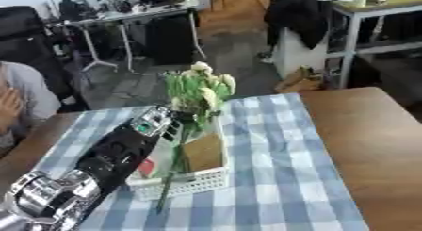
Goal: Pick up objects on the table and place them in the box.
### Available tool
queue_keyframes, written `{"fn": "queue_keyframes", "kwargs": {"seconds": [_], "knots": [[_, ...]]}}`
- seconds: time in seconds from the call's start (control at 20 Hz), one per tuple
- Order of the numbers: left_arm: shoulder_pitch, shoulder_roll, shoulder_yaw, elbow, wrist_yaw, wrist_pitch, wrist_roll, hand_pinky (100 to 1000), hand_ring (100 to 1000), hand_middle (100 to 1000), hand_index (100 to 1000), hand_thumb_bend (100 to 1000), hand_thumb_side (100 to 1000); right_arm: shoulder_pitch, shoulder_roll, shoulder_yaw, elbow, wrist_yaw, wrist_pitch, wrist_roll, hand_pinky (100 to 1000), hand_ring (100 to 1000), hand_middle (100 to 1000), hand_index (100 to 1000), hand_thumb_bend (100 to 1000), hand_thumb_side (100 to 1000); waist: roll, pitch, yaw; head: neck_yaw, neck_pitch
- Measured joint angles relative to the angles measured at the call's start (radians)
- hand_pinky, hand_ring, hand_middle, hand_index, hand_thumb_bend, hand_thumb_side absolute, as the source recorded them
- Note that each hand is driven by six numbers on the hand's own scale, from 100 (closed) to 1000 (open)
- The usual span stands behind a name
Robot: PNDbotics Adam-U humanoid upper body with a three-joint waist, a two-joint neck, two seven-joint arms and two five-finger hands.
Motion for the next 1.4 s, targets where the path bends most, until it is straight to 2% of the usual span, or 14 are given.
{"fn": "queue_keyframes", "kwargs": {"seconds": [0.15, 0.3, 0.45, 0.6, 0.65, 0.7, 0.95, 1.2, 1.25, 1.35, 1.4], "knots": [[0.0, -0.002, 0.005, 0.0, 0.027, -0.001, 0.041, 100, 111, 116, 344, 100, 417, -0.001, 0.0, 0.0, 0.0, 0.0, 0.0, 0.0, 528, 517, 402, 444, 100, 458, 0.0, 0.0, -0.004, 0.0, 0.0], [0.0, -0.002, 0.01, 0.0, 0.046, -0.011, 0.088, 100, 114, 121, 347, 100, 411, -0.004, 0.0, 0.001, 0.0, 0.0, 0.001, 0.001, 528, 518, 402, 444, 100, 459, 0.0, 0.0, -0.006, 0.001, 0.0], [0.0, -0.002, 0.01, 0.003, 0.054, -0.023, 0.126, 100, 160, 155, 384, 100, 463, -0.006, 0.001, 0.001, 0.0, 0.0, 0.001, 0.002, 529, 519, 402, 444, 100, 458, 0.0, 0.0, -0.008, 0.004, 0.0], [-0.001, -0.002, 0.01, 0.009, 0.047, -0.038, 0.154, 100, 168, 161, 396, 100, 479, -0.006, 0.001, 0.001, 0.0, 0.0, 0.001, 0.003, 529, 519, 402, 444, 100, 458, 0.0, 0.0, -0.011, 0.011, 0.0], [-0.001, -0.002, 0.01, 0.012, 0.043, -0.041, 0.16, 100, 206, 195, 439, 100, 584, -0.006, 0.001, 0.001, 0.0, 0.0, 0.001, 0.003, 529, 519, 402, 444, 100, 458, 0.0, 0.0, -0.011, 0.013, 0.0], [-0.001, -0.002, 0.009, 0.013, 0.037, -0.045, 0.165, 100, 223, 211, 457, 100, 609, -0.006, 0.001, 0.001, 0.0, 0.0, 0.001, 0.003, 528, 518, 402, 444, 100, 457, 0.0, 0.0, -0.011, 0.016, 0.0], [-0.01, -0.001, 0.002, 0.028, -0.043, -0.049, 0.176, 100, 272, 267, 515, 100, 624, -0.006, 0.001, 0.001, 0.0, 0.0, 0.001, 0.004, 527, 518, 401, 443, 100, 458, 0.0, 0.0, -0.011, 0.024, 0.0], [-0.021, 0.004, 0.003, 0.038, -0.147, -0.047, 0.149, 100, 317, 374, 618, 100, 636, -0.006, 0.001, 0.001, 0.0, -0.001, 0.0, 0.005, 525, 517, 401, 443, 100, 458, 0.0, 0.0, -0.01, 0.025, 0.0], [-0.021, 0.006, 0.003, 0.038, -0.163, -0.047, 0.144, 100, 340, 401, 651, 100, 649, -0.006, 0.001, 0.001, 0.0, -0.001, 0.0, 0.005, 525, 516, 401, 443, 100, 458, 0.0, 0.0, -0.01, 0.025, 0.0], [-0.021, 0.008, 0.007, 0.037, -0.186, -0.05, 0.137, 100, 445, 480, 718, 100, 666, -0.006, 0.001, 0.001, 0.0, -0.001, 0.0, 0.005, 525, 516, 401, 443, 100, 459, 0.0, 0.0, -0.01, 0.024, 0.0], [-0.021, 0.008, 0.009, 0.037, -0.194, -0.053, 0.134, 149, 547, 561, 776, 100, 669, -0.006, 0.001, 0.001, 0.0, -0.001, 0.0, 0.005, 524, 516, 401, 443, 100, 460, 0.0, 0.0, -0.01, 0.024, 0.0]]}}
